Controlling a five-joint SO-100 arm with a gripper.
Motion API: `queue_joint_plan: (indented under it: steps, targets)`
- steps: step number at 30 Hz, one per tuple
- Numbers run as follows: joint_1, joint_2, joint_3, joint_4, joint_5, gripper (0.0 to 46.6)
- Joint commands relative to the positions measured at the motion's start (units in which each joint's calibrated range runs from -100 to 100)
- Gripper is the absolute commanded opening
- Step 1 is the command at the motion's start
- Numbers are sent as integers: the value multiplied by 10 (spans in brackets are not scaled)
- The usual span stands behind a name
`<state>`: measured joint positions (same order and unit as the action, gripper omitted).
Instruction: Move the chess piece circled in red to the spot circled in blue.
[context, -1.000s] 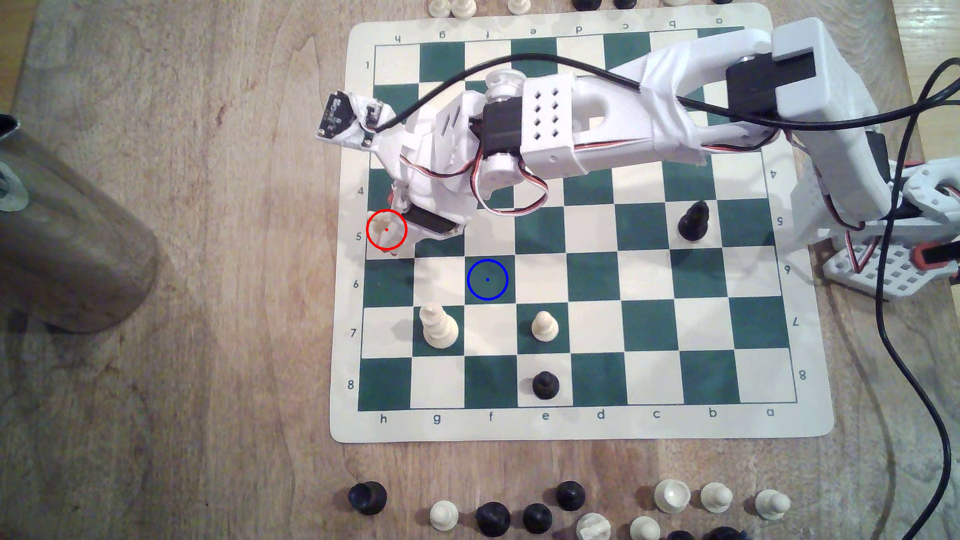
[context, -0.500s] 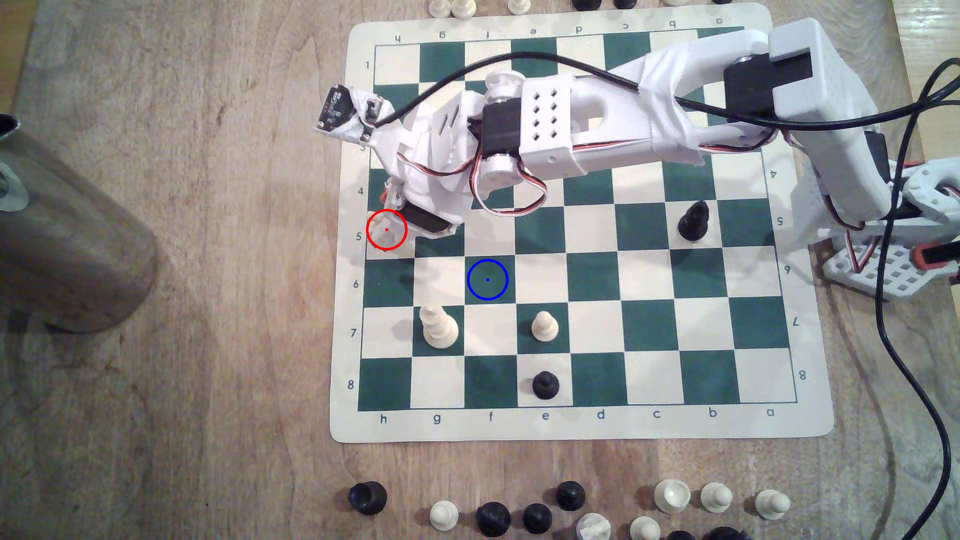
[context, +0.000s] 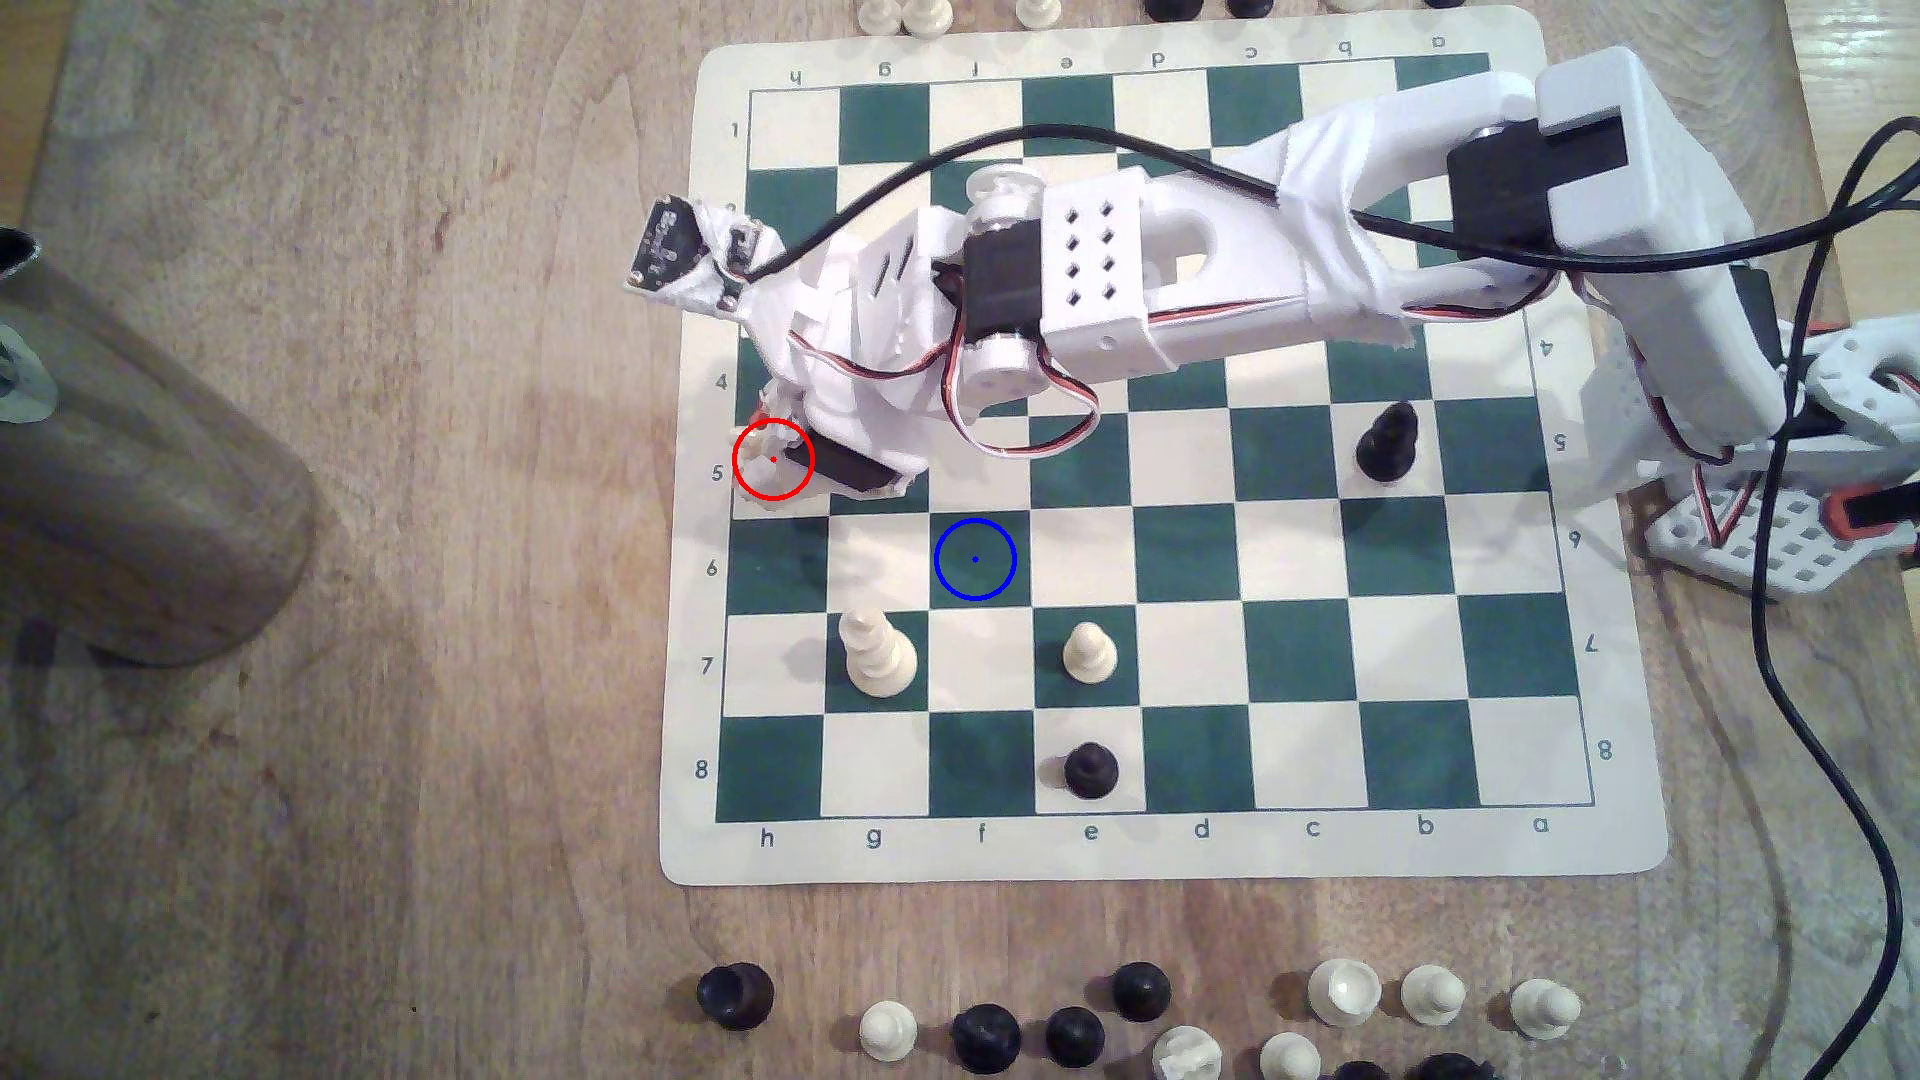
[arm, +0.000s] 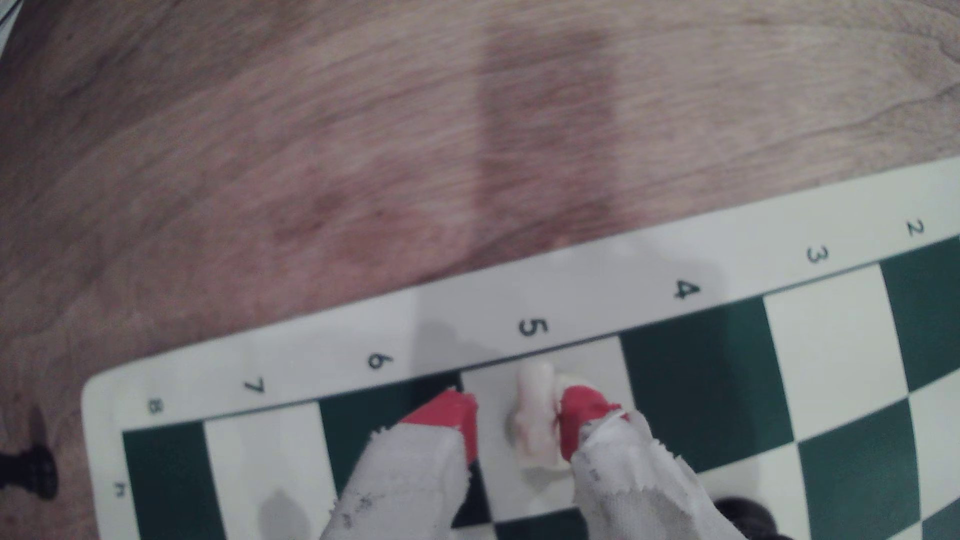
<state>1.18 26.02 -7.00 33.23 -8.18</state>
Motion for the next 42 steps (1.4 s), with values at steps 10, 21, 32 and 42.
queue_joint_plan:
  steps: [10,21,32,42]
  targets:
    - [2,-28,-47,-14,-4,2]
    - [13,-196,-2,26,-2,2]
    - [-40,-458,295,25,11,2]
    - [-50,-508,484,-54,17,2]
